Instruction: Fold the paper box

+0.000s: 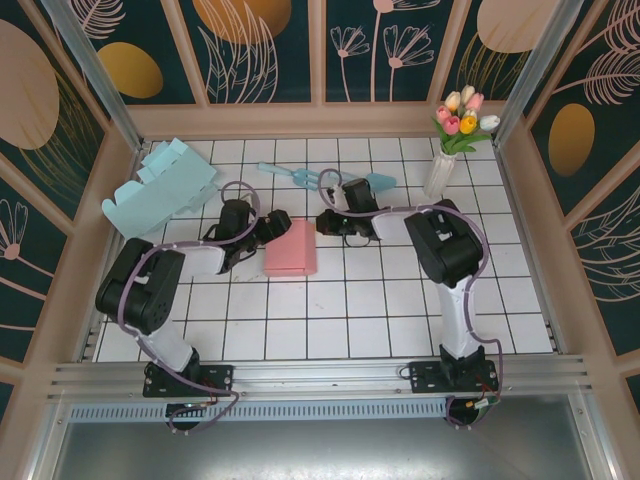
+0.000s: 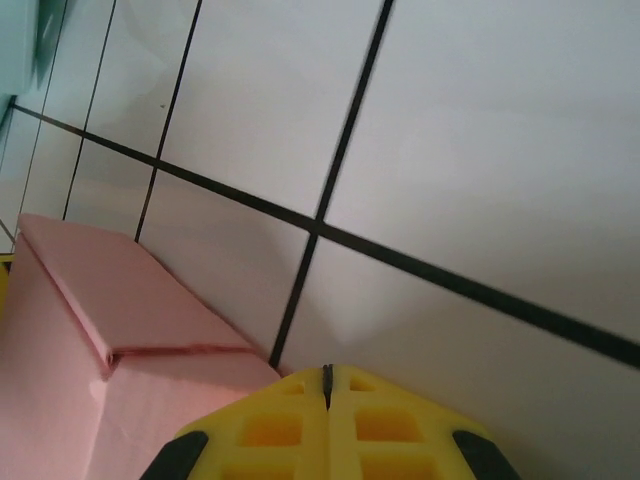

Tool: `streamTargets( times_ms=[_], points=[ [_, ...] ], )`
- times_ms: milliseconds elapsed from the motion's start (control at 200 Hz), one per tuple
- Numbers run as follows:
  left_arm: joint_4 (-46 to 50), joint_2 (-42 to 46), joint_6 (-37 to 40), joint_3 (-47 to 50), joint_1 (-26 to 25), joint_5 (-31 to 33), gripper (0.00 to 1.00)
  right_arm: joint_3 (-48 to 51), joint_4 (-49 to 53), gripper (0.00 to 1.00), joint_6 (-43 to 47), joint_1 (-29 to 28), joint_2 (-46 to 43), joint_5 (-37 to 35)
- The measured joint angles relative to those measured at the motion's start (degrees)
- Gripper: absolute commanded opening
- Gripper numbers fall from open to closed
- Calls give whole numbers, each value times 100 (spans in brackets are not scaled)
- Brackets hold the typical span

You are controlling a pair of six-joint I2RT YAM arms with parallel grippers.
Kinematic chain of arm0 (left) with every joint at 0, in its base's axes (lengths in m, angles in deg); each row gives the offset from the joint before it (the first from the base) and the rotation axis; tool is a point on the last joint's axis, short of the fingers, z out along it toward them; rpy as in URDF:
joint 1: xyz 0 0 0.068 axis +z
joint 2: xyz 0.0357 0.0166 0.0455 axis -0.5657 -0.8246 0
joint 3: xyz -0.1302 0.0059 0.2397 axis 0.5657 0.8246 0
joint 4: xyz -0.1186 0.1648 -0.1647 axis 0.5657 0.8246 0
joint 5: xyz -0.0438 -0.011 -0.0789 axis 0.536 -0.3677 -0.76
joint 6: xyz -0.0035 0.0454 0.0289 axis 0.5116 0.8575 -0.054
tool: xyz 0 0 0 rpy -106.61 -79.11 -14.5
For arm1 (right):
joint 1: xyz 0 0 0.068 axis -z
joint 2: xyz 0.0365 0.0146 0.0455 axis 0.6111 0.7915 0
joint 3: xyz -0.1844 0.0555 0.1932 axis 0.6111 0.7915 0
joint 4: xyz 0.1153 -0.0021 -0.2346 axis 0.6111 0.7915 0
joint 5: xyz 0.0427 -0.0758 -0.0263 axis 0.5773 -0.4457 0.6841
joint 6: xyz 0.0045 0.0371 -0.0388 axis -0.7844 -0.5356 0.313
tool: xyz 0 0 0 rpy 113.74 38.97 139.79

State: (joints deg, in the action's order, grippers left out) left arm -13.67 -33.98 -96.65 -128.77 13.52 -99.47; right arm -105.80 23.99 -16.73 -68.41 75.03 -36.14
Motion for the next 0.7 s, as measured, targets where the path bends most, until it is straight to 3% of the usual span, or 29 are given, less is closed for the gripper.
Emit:
streamTargets(
  times_ms=[280, 585, 701],
  points=[
    [-723, -702, -103, -315, -72, -39, 85, -614, 570, 1, 361, -48, 286, 85],
    [-675, -680, -155, -352, -212, 321, 86, -402, 247, 1, 166, -48, 216, 11],
    [-186, -435, -118, -352, -435, 621, 87, 66, -160, 1, -33, -50, -24, -151]
  ],
)
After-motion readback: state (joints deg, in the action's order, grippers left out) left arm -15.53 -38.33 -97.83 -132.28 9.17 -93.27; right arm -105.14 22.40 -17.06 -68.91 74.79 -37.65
